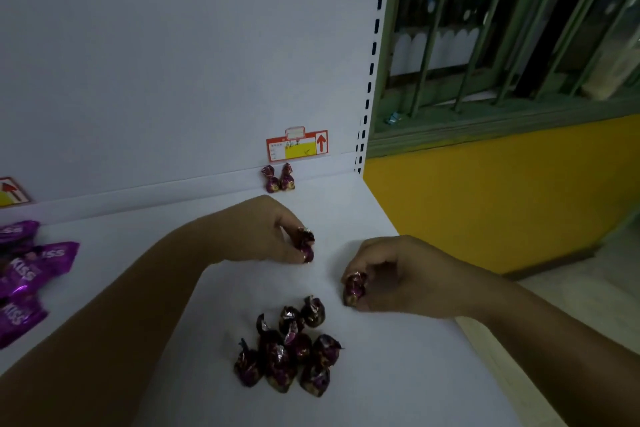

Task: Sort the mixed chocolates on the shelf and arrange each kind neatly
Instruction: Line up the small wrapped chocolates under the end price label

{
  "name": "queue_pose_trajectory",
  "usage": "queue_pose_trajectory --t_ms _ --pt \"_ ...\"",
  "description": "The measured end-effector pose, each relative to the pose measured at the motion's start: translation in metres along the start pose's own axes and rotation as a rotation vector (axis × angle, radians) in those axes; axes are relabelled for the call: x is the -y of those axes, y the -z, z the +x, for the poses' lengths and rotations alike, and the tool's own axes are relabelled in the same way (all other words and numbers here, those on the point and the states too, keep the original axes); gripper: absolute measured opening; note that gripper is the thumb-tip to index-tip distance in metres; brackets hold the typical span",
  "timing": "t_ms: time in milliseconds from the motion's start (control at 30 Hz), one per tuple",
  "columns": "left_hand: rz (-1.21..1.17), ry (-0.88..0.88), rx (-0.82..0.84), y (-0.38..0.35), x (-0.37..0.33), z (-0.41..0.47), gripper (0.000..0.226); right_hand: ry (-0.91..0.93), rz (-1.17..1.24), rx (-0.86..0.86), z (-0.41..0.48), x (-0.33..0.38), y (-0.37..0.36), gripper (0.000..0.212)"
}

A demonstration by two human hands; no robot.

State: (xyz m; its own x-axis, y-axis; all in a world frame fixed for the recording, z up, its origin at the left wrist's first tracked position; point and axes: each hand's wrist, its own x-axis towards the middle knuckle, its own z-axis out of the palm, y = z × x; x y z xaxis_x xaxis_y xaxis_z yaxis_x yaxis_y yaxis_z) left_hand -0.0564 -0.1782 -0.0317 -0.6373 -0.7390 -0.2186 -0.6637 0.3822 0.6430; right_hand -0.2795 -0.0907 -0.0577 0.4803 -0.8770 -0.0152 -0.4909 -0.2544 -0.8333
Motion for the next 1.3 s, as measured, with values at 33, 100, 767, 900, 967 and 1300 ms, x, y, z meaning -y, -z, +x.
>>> queue_pose_trajectory --t_ms 33,100,767,900,967,1300 --pt "-0.007 0.006 -0.122 -0.002 0.003 0.003 0.012 -0.013 0.014 -0.057 0.006 -0.002 0.001 0.019" --pt "-0.02 0.017 -0.352 -0.006 0.012 0.008 0.015 -0.076 -0.021 -0.18 0.021 -0.009 0.005 0.018" --pt "-0.126 0.126 -0.633 -0.016 0.029 0.027 0.022 -0.245 -0.207 -0.577 0.153 -0.028 0.012 0.014" --pt "-0.129 0.137 -0.639 -0.017 0.029 0.026 0.019 -0.214 -0.144 -0.577 0.149 -0.031 0.013 0.007" --pt "-0.165 0.133 -0.664 -0.017 0.029 0.026 0.018 -0.141 0.014 -0.625 0.145 -0.03 0.015 0.005" --pt "-0.066 0.107 -0.801 -0.019 0.026 0.022 0.026 0.024 0.016 -0.272 0.134 -0.02 0.011 0.01"
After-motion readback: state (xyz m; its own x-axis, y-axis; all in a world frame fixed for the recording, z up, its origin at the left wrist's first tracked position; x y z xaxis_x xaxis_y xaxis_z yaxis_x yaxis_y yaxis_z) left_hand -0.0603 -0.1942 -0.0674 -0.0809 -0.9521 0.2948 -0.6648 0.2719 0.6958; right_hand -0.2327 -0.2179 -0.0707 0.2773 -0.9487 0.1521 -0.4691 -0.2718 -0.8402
